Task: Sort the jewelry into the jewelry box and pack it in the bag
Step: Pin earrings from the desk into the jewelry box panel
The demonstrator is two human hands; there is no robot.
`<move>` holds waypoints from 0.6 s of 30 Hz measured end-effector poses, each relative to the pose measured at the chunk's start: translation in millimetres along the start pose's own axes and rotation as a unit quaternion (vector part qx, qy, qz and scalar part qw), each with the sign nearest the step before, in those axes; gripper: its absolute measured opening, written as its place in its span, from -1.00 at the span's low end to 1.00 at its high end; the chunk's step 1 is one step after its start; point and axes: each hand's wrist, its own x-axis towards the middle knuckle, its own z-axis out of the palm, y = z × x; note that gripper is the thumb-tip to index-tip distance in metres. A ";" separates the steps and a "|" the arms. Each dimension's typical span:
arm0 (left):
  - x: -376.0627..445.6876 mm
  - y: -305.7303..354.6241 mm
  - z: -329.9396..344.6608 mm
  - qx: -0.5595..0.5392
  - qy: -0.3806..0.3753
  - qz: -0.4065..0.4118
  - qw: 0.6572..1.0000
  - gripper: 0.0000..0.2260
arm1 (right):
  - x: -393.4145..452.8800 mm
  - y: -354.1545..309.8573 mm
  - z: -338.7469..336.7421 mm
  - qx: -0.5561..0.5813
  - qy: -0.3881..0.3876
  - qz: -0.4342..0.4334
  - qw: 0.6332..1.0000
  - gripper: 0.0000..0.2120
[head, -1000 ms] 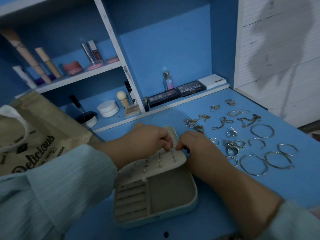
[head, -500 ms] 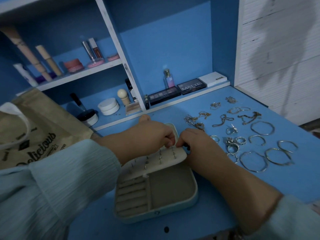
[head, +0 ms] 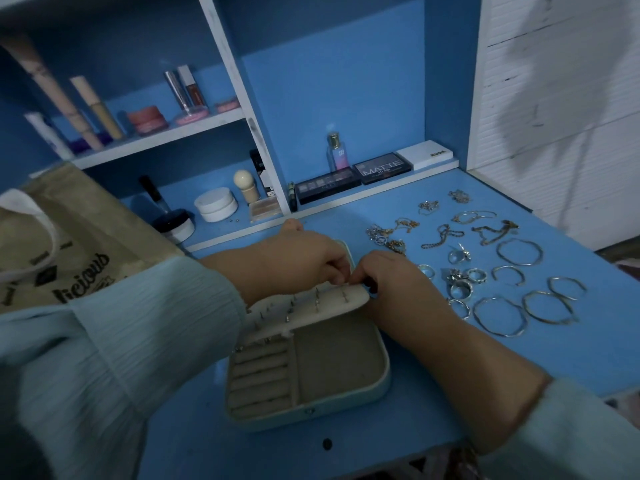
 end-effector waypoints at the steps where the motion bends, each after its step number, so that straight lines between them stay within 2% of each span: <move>1: -0.7 -1.2 0.4 -0.029 0.007 -0.005 1.000 -0.91 | -0.3 0.4 0.1 0.004 0.005 -0.003 1.000 -0.92; 3: -2.3 -3.5 0.6 -0.075 0.018 -0.017 0.997 -0.97 | -0.4 -1.1 -1.0 0.017 0.008 0.000 1.000 -0.85; 6: -3.3 -5.1 0.0 -0.084 0.008 -0.029 0.996 -0.95 | -1.1 -3.5 -2.4 0.014 0.017 -0.011 1.000 -0.82; 10: -0.5 -2.1 -1.5 -0.028 -0.007 -0.011 1.000 -0.92 | -3.2 -4.1 -1.5 0.010 0.023 0.002 1.000 -0.93; 18: 0.8 0.8 -3.6 0.040 -0.011 0.040 0.998 -0.88 | -3.2 -3.8 1.0 0.001 0.038 -0.005 0.999 -0.95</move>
